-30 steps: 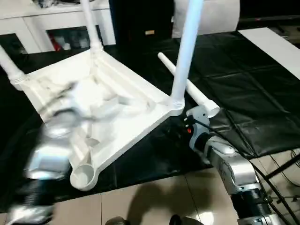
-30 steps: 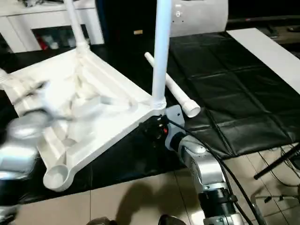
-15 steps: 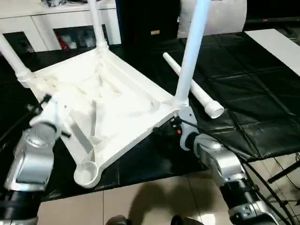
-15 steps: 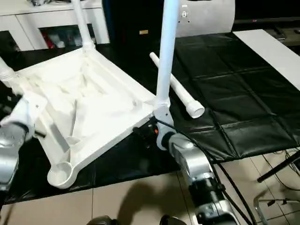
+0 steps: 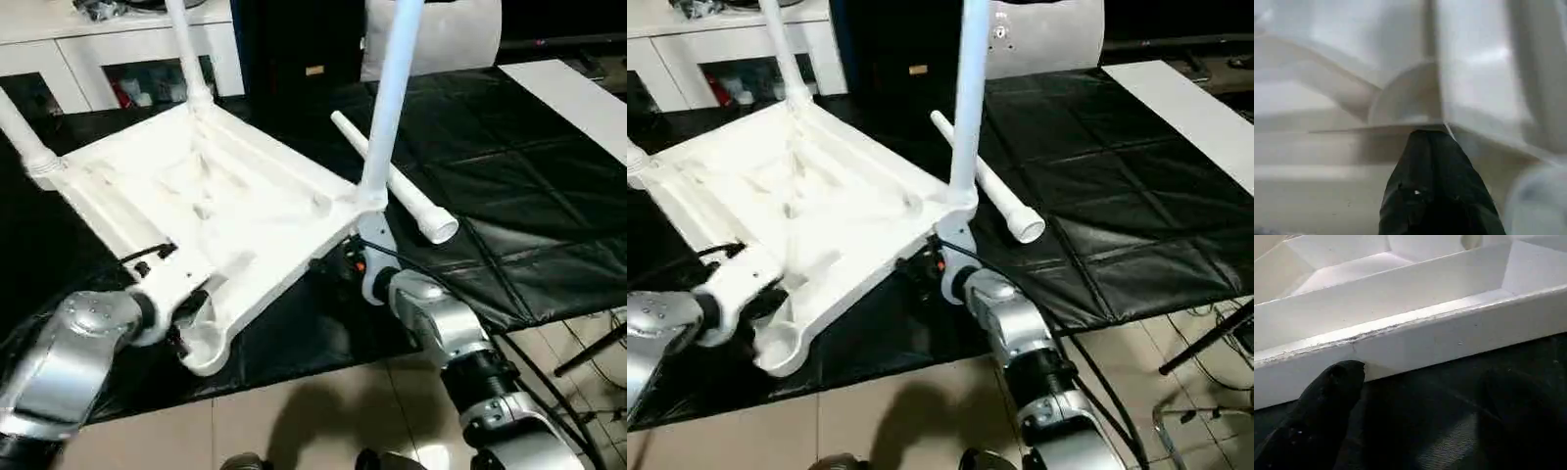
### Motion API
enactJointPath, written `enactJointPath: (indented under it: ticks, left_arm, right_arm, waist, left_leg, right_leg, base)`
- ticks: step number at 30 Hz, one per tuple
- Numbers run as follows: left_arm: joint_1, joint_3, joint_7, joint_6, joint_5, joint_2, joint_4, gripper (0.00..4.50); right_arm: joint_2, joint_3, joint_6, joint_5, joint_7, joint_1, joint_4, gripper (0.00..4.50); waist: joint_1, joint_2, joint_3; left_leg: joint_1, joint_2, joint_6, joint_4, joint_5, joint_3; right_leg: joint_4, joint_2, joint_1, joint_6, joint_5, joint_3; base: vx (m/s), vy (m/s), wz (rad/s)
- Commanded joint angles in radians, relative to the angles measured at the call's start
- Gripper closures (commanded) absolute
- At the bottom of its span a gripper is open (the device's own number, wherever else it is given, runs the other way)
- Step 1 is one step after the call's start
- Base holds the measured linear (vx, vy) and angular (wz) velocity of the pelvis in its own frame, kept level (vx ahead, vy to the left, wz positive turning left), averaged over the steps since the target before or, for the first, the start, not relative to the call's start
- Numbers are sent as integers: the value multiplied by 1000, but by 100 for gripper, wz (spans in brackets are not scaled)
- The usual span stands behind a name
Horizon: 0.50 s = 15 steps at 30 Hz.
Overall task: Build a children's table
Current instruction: Rotate table base
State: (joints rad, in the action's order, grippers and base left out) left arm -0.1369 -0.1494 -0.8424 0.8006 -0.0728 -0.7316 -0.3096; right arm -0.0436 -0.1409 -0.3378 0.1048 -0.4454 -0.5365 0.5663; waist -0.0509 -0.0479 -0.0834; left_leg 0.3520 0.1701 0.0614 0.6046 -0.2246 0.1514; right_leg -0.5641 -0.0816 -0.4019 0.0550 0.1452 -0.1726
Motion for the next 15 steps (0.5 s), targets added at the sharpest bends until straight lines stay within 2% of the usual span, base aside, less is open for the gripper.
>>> enactJointPath:
  ticks: [1, 2, 3, 4, 6, 9, 10, 11, 14, 15]
  left_arm:
    - [14, -57, -136, -55, 97, 6, -59, 443]
    - [10, -62, -155, -61, 116, 16, -58, 443]
    - [3, -70, -169, -67, 131, 28, -55, 443]
    - [-1, -74, -175, -70, 138, 33, -53, 443]
    - [-22, -92, -198, -62, 167, 51, -49, 443]
    - [-54, -119, -214, -75, 194, 82, -37, 443]
    - [-54, -119, -214, -75, 194, 82, -37, 443]
    - [-73, -138, -196, -105, 181, 123, -8, 443]
    - [-87, -145, -172, -133, 164, 156, 22, 443]
    - [-103, -148, -139, -168, 140, 181, 55, 443]
  right_arm:
    - [13, 5, 22, -4, 2, -37, 33, 0]
    - [15, 5, 27, -4, 1, -44, 42, 0]
    - [18, 6, 33, -4, -1, -50, 52, 0]
    - [20, 7, 37, -3, -3, -54, 56, 0]
    - [30, 9, 50, 3, -15, -72, 77, 0]
    - [45, 3, 77, -1, -29, -99, 109, 0]
    - [45, 3, 77, -1, -29, -99, 109, 0]
    - [54, -3, 87, -7, -41, -109, 120, 0]
    - [57, -5, 94, -10, -50, -113, 126, 0]
    - [57, -3, 100, -14, -51, -116, 133, 0]
  waist:
    - [3, -11, 51]
    - [4, -16, 51]
    - [3, -14, 54]
    - [3, -18, 56]
    - [10, -15, 58]
    - [17, -12, 59]
    - [19, -7, 58]
    - [22, -1, 61]
    - [22, -4, 60]
    - [24, -1, 58]
  left_leg:
    - [3, 66, -49, -89, -218, -32]
    - [4, 65, -48, -87, -198, -29]
    - [3, 66, -49, -85, -172, -26]
    - [3, 67, -48, -84, -161, -26]
    - [9, 67, -51, -85, -136, -27]
    - [13, 63, -62, -80, -117, -24]
    - [12, 62, -68, -79, -109, -22]
    - [12, 60, -77, -77, -95, -19]
    - [10, 59, -83, -75, -89, -17]
    - [11, 61, -83, -76, -96, -18]
  right_leg:
    - [69, -95, 55, 115, 377, 86]
    - [66, -96, 57, 125, 361, 87]
    - [63, -97, 58, 134, 332, 89]
    - [60, -96, 59, 140, 318, 89]
    - [51, -94, 66, 161, 266, 89]
    - [50, -97, 70, 173, 255, 92]
    - [51, -97, 70, 172, 265, 92]
    - [54, -95, 71, 169, 272, 92]
    - [58, -92, 69, 156, 302, 90]
    - [58, -92, 68, 152, 308, 90]
  base:
    - [0, 0, 0]
    - [0, 0, 0]
    - [0, 0, 0]
    - [0, 0, 0]
    - [0, 0, 0]
    - [0, 0, 0]
    - [0, 0, 0]
    - [0, 0, 0]
    - [0, 0, 0]
    - [0, 0, 0]
